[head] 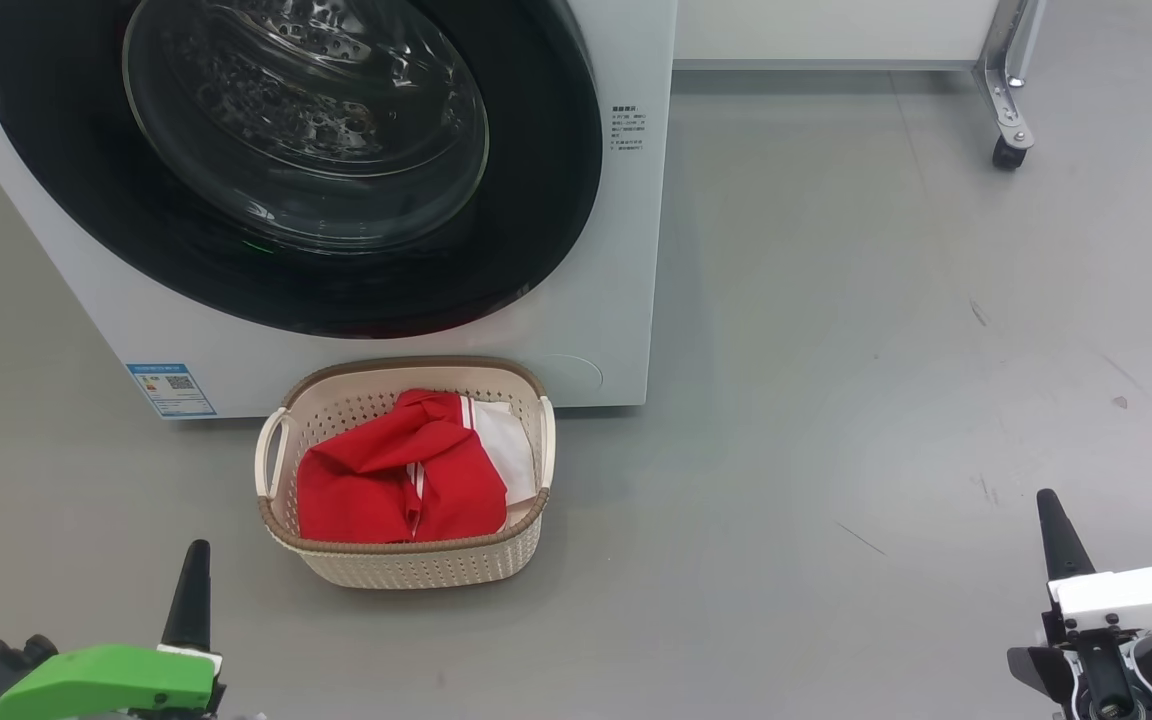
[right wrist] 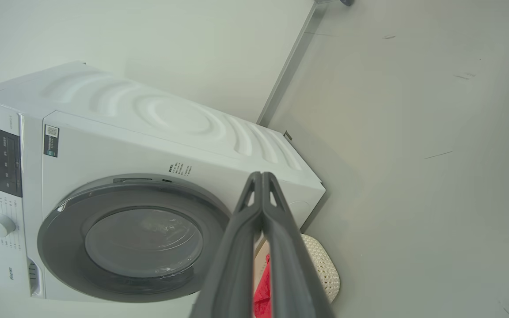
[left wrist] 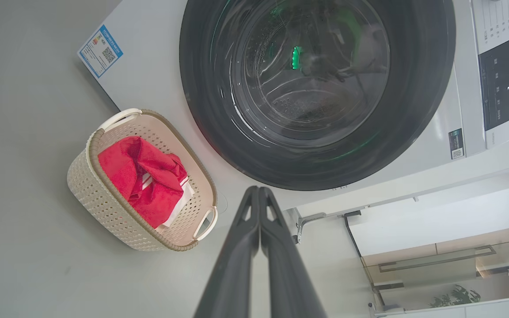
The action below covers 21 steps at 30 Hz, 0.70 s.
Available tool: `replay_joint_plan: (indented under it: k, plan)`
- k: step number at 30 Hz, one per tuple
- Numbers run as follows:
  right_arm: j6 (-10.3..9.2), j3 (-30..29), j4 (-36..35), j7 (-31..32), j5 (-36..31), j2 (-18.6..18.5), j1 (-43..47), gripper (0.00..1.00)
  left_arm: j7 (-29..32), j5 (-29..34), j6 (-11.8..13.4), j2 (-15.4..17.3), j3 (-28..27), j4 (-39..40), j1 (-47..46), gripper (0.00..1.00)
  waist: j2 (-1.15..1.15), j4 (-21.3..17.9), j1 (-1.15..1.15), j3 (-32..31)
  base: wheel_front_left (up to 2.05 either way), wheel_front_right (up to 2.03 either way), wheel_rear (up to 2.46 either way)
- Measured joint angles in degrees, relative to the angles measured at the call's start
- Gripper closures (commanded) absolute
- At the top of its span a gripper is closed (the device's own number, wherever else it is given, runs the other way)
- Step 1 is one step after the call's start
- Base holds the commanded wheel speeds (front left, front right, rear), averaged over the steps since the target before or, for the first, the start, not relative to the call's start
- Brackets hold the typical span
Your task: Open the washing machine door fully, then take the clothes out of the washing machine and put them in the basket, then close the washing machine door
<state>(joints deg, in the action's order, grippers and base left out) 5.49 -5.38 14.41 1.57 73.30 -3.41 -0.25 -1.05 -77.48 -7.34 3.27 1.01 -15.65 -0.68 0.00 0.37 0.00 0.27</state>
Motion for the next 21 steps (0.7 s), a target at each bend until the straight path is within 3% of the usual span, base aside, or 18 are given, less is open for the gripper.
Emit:
replay_joint_plan:
  k: [21]
  plan:
    - [1.01,-2.1,1.2,4.3,15.9,1.0,-2.8,1.0,3.6,-15.0,0.0,0.9,-1.3,0.0,-1.8,1.0,0.0,-0.3,0.0,-0.1,0.0,0.0,0.0]
